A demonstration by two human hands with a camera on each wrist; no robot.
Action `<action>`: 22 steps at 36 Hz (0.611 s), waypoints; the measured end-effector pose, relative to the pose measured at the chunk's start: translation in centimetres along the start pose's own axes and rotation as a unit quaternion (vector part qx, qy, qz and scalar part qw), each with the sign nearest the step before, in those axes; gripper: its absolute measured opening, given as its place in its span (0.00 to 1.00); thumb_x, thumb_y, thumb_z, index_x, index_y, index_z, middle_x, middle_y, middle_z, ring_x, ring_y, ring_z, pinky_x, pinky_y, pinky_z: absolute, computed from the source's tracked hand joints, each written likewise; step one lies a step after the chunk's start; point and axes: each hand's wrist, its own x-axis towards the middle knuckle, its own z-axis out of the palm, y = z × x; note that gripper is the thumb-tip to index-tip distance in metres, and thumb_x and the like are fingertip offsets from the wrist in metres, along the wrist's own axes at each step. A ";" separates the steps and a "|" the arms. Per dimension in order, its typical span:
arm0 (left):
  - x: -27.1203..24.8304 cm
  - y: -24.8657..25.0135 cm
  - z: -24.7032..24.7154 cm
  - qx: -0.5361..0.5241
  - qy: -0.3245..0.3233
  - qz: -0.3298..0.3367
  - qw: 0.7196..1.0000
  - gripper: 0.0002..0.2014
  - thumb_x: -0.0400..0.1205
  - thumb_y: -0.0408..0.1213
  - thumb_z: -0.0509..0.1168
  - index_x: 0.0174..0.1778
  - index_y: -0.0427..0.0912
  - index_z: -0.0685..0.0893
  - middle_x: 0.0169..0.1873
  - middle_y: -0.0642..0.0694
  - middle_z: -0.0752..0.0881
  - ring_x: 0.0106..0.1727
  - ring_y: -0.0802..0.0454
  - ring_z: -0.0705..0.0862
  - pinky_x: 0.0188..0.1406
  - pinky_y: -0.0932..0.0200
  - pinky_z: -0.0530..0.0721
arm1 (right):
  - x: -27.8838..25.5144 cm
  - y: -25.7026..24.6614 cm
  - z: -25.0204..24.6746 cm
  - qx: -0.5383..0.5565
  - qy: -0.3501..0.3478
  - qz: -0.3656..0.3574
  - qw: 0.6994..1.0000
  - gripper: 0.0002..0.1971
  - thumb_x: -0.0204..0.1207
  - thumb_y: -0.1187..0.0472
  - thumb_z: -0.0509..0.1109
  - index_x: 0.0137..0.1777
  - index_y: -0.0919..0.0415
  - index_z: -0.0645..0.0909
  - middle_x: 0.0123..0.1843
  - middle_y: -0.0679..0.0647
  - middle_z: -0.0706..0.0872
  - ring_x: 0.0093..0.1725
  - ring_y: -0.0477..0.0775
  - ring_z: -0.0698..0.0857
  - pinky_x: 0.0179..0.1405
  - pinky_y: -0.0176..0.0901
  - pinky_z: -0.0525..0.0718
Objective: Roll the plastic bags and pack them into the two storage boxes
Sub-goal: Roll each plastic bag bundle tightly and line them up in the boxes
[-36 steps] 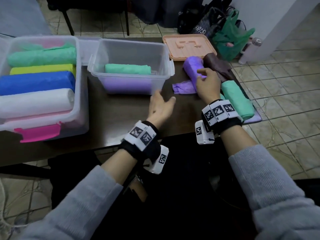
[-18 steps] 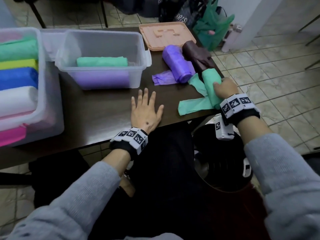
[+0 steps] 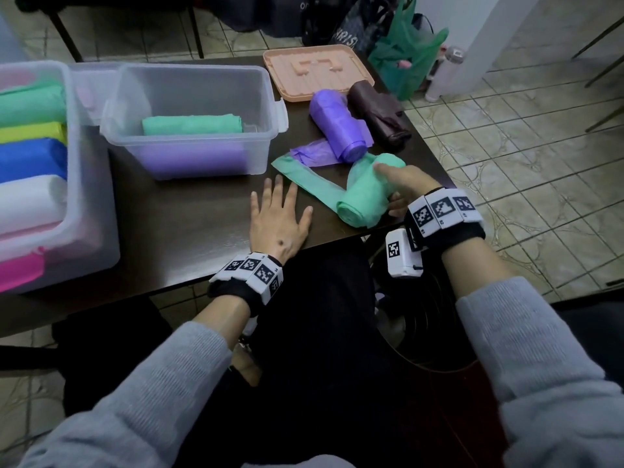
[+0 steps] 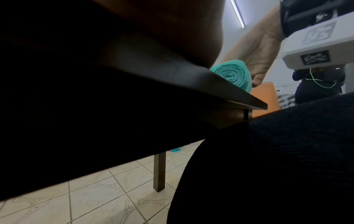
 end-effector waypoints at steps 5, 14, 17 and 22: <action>-0.1 0.0 -0.1 -0.004 -0.002 0.002 1.000 0.29 0.86 0.53 0.48 0.82 0.45 0.57 0.83 0.42 0.52 0.84 0.46 0.47 0.81 0.45 0.41 | 0.3 -0.1 1.0 -0.018 0.029 -0.013 0.999 0.44 0.66 0.42 0.75 0.75 0.68 0.66 0.71 0.63 0.75 0.64 0.61 0.81 0.63 0.54 0.82; -0.1 0.0 -0.2 -0.022 0.001 0.006 1.000 0.27 0.86 0.52 0.51 0.77 0.39 0.66 0.83 0.41 0.55 0.84 0.45 0.48 0.81 0.44 0.42 | -0.2 0.0 0.5 0.123 0.118 -0.056 0.984 0.36 0.64 0.53 0.77 0.70 0.68 0.71 0.63 0.57 0.81 0.58 0.56 0.83 0.56 0.47 0.83; -0.1 0.0 -0.2 -0.037 0.004 0.002 0.999 0.30 0.86 0.51 0.52 0.81 0.39 0.58 0.83 0.41 0.55 0.84 0.46 0.48 0.81 0.45 0.42 | -1.3 -1.1 -0.5 0.114 0.181 -0.165 0.963 0.37 0.62 0.56 0.79 0.69 0.68 0.69 0.62 0.55 0.80 0.59 0.53 0.82 0.60 0.43 0.80; 0.1 -0.2 -0.2 -0.098 0.011 -0.010 0.995 0.31 0.85 0.49 0.56 0.81 0.37 0.58 0.81 0.41 0.59 0.84 0.46 0.51 0.81 0.47 0.43 | -3.5 -3.8 -2.2 0.284 0.153 -0.246 0.914 0.31 0.64 0.67 0.78 0.66 0.70 0.72 0.58 0.59 0.84 0.54 0.54 0.85 0.55 0.45 0.85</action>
